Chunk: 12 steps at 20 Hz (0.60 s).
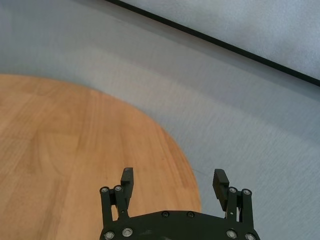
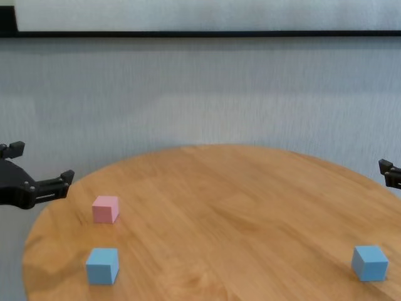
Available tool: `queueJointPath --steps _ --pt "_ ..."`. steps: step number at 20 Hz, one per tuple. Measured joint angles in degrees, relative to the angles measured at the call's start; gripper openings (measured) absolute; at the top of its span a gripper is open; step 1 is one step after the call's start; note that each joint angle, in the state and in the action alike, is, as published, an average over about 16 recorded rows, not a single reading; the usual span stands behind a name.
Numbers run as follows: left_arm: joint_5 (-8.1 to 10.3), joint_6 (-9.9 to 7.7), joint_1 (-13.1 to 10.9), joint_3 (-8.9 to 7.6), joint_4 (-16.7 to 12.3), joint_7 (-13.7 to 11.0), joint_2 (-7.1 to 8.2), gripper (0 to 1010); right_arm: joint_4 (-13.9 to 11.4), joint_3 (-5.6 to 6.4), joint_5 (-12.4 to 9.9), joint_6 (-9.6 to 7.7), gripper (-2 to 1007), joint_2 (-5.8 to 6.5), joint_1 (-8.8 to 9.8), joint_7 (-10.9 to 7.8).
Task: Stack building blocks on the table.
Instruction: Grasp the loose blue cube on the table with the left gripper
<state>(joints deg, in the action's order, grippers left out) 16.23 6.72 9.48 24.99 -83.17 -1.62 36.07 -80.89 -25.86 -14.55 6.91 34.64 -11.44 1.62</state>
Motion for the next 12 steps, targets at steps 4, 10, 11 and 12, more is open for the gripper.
queueJointPath --steps 4,10,11,12 --pt "1.90 -1.12 -1.8 -0.83 -2.0 -2.5 1.23 1000 0.0 0.00 0.0 0.00 1005 0.00 0.00 0.00" --pt "5.99 -4.27 -5.1 -2.25 -5.8 -7.2 3.41 1000 0.0 0.00 0.0 0.00 1005 0.00 0.00 0.00" --pt "6.66 -4.93 -5.6 -2.45 -6.3 -7.9 3.69 1000 0.0 0.00 0.0 0.00 1005 0.00 0.00 0.00" --pt "7.33 -5.65 -6.0 -2.64 -6.9 -8.5 3.96 1000 0.0 0.00 0.0 0.00 1005 0.00 0.00 0.00"
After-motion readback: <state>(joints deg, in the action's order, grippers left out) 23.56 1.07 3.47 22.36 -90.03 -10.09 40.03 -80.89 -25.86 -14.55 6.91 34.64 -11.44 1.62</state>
